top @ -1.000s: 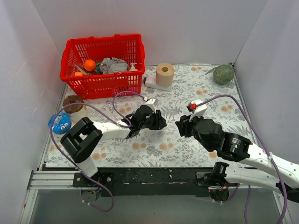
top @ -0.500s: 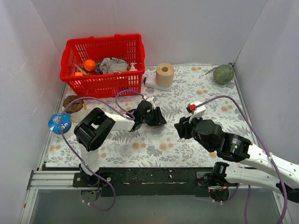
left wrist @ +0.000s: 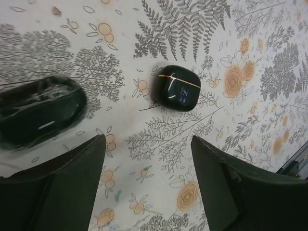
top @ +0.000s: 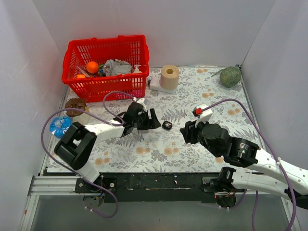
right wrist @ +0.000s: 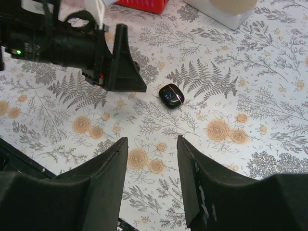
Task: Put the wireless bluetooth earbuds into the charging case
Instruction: Place the charging case at the center of the board, then reset both arms
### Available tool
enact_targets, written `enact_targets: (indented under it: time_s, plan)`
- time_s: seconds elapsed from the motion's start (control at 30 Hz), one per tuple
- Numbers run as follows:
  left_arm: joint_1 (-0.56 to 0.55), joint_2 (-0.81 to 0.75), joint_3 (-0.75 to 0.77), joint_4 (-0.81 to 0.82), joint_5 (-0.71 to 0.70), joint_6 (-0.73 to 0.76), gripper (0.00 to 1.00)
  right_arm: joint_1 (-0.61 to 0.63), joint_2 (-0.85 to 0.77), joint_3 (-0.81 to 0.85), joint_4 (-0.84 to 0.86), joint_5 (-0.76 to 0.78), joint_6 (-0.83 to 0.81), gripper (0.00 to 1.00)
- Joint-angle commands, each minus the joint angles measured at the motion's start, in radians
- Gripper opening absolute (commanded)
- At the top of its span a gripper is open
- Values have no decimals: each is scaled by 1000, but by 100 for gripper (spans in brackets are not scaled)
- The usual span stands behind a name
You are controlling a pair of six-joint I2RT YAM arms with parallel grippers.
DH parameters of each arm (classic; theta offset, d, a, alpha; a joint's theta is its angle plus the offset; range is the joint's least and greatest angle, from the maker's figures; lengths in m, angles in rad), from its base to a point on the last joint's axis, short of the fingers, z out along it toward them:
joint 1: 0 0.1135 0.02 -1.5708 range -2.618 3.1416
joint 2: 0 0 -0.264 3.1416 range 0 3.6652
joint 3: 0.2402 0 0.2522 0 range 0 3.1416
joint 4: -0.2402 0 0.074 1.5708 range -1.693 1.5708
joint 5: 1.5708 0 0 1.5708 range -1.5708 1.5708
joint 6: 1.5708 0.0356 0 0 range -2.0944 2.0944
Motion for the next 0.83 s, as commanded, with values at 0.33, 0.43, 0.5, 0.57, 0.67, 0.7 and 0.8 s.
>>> enact_targets:
  time_s: [0.33,0.43,0.5,0.57,0.67,0.7,0.8]
  plan:
    - [19,-694,-106,-354,-555,-194,98,-5,-3,-131,100,21,-1,54]
    - [19,-731,-85,-448,-563,-196,98,-3,6,-147,132,9,-9,54]
    - [19,-743,-70,-503,-558,-214,98,-3,0,-167,164,-7,-17,55]
    - [19,-772,-65,-510,-523,-202,98,-3,-6,-183,213,-31,-32,55]
    - [19,-810,-89,-497,-507,-219,98,-5,-22,-201,253,-53,-43,57]
    - [19,-824,-89,-496,-506,-215,98,-3,-25,-204,259,-56,-47,57]
    - [19,-832,-89,-517,-520,-191,98,-3,-25,-207,273,-39,-37,59]
